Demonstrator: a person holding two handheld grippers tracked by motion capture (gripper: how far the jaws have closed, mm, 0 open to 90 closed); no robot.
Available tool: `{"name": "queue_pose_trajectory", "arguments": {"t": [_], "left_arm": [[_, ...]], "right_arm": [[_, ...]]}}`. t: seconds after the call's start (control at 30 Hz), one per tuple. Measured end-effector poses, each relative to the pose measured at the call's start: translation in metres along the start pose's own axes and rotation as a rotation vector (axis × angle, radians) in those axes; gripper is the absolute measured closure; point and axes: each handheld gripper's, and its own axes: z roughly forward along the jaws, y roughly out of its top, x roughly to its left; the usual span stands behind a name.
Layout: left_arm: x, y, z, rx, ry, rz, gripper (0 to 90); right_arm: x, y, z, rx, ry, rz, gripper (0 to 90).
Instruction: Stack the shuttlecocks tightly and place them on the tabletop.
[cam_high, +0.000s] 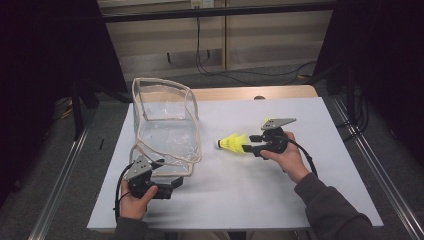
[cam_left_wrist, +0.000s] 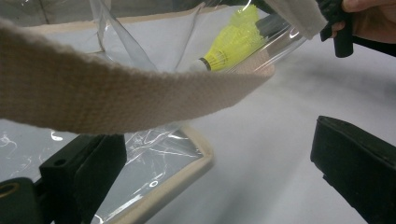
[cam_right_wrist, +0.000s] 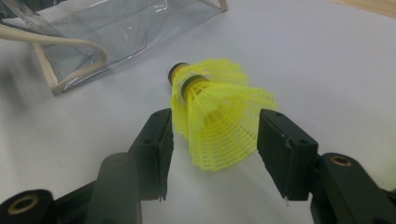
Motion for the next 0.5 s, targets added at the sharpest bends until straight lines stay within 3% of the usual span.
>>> {"name": "queue_pose_trajectory", "arguments": {"t": [0.5], "left_arm": [[-0.0009, -0.0006, -0.0016, 0.001, 0.002, -0.005, 3.6]], "right_arm": [[-0.0032, 0.0005, -0.0085, -0.01, -0.014, 0.027, 30.3]]}}
